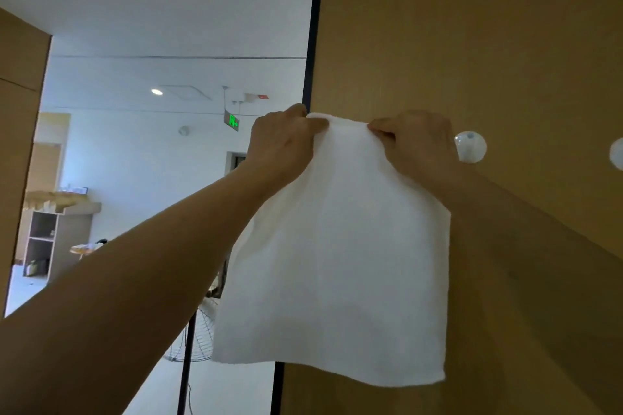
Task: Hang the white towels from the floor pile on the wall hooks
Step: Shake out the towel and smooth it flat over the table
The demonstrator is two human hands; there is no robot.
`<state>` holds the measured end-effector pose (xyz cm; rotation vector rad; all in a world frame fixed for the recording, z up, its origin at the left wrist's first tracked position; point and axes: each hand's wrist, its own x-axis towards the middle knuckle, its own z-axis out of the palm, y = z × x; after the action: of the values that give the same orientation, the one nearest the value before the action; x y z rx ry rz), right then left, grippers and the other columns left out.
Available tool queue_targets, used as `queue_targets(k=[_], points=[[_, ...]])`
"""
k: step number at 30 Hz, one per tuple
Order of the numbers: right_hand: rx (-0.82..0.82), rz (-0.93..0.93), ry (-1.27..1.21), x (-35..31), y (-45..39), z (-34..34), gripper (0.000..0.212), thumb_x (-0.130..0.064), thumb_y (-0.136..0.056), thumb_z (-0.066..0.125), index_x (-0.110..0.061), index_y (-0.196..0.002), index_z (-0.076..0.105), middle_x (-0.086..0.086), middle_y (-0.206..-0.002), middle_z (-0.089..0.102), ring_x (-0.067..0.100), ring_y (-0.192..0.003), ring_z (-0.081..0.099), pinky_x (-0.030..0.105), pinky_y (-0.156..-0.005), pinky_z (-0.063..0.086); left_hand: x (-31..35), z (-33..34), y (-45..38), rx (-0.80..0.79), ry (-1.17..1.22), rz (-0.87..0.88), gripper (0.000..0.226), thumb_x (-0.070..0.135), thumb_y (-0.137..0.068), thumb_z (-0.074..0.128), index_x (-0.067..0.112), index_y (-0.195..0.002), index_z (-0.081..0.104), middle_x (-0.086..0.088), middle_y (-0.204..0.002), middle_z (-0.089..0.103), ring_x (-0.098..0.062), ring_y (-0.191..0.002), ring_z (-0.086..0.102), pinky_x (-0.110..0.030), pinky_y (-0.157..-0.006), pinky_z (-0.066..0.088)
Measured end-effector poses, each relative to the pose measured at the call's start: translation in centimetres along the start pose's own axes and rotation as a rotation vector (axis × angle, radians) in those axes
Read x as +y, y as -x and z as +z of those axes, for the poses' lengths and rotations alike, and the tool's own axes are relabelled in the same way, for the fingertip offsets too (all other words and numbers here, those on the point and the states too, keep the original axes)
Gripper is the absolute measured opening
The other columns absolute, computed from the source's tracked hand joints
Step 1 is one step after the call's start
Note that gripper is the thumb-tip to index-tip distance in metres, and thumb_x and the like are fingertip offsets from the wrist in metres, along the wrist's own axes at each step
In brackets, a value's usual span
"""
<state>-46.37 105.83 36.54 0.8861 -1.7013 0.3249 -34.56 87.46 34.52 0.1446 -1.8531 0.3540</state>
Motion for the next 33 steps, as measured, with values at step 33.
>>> queue_targets(k=[33], points=[[-0.230, 0.327, -0.658, -5.9, 3.5, 2.5, 0.059, -0.066, -0.094, 0.036, -0.015, -0.080, 0.061, 0.002, -0.075, 0.058, 0.017, -0.069, 0.057, 0.031, -0.061, 0.042, 5.0, 5.7, 5.9, -0.073, 0.821, -0.449, 0.025, 0.017, -0.095, 0.049, 0.017, -0.108, 0.069, 0.001, -0.086, 0.070, -0.015, -0.083, 0.064, -0.020, -0.071, 0.047]])
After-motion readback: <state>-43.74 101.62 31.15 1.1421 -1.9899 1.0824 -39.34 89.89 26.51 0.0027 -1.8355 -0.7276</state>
